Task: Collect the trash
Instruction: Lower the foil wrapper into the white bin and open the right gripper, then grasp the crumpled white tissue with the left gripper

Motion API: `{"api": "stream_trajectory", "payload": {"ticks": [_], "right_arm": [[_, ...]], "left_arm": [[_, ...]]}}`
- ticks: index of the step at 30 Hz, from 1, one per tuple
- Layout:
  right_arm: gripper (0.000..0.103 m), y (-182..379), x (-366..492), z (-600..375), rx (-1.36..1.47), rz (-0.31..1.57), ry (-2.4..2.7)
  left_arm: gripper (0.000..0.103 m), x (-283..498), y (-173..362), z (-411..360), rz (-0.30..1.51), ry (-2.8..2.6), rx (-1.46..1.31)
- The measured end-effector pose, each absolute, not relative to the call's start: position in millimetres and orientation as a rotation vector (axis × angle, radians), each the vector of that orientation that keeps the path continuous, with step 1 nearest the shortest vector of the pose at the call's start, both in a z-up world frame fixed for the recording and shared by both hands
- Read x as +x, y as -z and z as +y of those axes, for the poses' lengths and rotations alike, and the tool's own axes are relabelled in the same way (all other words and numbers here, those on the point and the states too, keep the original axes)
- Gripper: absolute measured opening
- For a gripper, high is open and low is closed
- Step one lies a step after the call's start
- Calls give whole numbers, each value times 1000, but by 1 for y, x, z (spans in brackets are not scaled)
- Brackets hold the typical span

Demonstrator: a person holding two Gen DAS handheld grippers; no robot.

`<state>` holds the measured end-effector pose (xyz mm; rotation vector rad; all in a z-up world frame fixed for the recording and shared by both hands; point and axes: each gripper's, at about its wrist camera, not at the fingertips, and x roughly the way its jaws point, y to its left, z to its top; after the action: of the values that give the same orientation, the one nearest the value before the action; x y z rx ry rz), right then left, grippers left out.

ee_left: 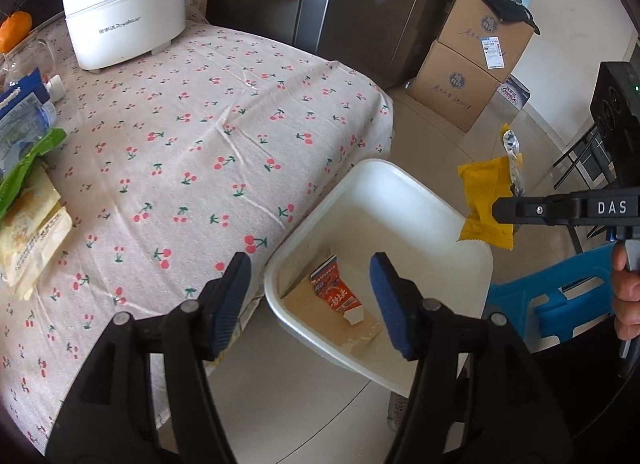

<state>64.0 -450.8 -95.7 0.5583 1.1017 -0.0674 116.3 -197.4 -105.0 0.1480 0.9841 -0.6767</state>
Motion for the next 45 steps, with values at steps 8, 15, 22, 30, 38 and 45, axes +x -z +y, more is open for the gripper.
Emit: {"api": "stream_trajectory", "payload": {"ticks": [8,15,22,30,38,45], "right_arm": [[26,103,72,-442,577,1147,86],[60,91,76,-431,581,1115,81],[70,79,89,-403,534,1106,44],[77,70,106,-363,436,1109,8],[79,65,128,-322,387,1116,-44],[80,66,142,-291,363,1122,-67]], "left_arm": [[83,119,72,-137,942,537,147],[85,125,57,-84,949,446,73],[92,126,44,-31,939,357,30],[96,135,46,52,953,190,-46],[96,149,79,119,1065,66,-176],[81,160,109,129,1138,35,-187]]}}
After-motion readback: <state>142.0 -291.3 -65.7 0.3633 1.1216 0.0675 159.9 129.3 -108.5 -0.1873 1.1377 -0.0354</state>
